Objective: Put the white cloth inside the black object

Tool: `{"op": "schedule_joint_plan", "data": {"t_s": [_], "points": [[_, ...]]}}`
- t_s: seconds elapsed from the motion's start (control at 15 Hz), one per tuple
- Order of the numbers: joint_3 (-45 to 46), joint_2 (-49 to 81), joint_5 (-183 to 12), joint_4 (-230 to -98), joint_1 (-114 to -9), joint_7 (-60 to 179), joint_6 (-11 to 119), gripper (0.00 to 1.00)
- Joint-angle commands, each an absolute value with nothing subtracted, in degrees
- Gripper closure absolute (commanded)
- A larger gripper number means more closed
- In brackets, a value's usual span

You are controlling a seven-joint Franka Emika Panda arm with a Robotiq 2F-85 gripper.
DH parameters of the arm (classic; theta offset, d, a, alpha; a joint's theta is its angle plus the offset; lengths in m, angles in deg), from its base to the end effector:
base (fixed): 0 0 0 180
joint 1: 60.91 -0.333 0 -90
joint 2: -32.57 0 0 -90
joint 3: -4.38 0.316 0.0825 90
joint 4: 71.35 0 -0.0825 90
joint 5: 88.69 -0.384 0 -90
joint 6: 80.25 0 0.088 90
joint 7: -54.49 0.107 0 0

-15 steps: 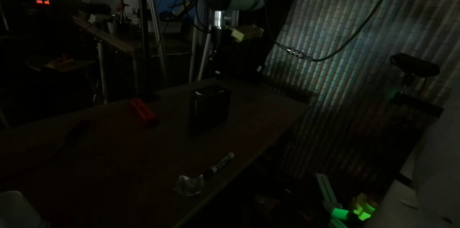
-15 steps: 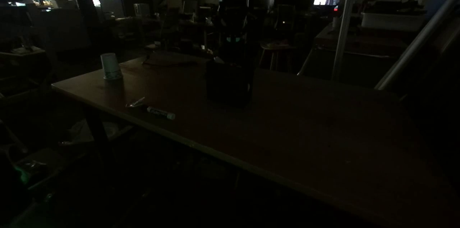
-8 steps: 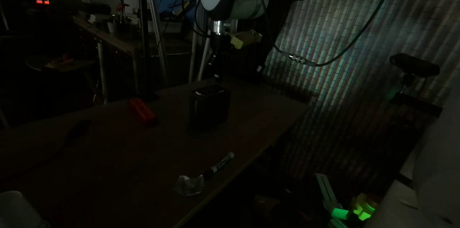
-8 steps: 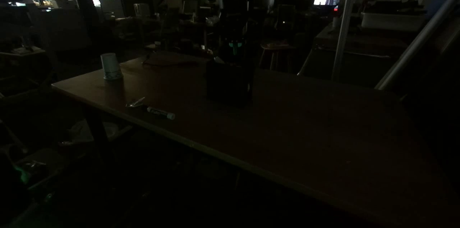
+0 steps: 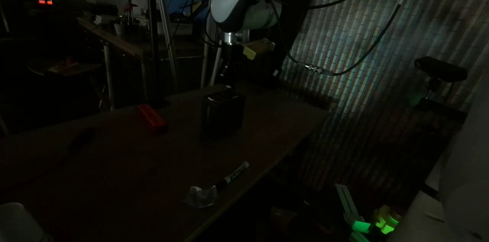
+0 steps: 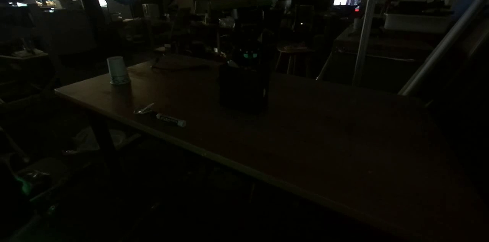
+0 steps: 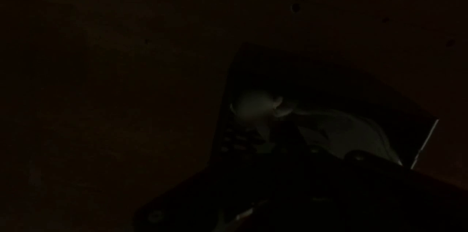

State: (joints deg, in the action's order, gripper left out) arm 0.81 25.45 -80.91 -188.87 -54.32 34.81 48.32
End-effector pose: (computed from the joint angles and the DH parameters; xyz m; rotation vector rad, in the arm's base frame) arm 0.5695 -0.1053 0.3856 2.9876 0.3724 0.0544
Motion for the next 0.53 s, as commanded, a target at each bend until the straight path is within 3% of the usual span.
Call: {"op": "schedule_joint_plan", "data": {"t_s": [0.0, 0.47], "points": [[0.5, 24.6, -78.6, -188.3, -54.7, 34.1, 49.9, 1.0], [0.7, 22.7, -74.4, -187.9, -55.0, 34.0, 50.7, 1.0]]}}
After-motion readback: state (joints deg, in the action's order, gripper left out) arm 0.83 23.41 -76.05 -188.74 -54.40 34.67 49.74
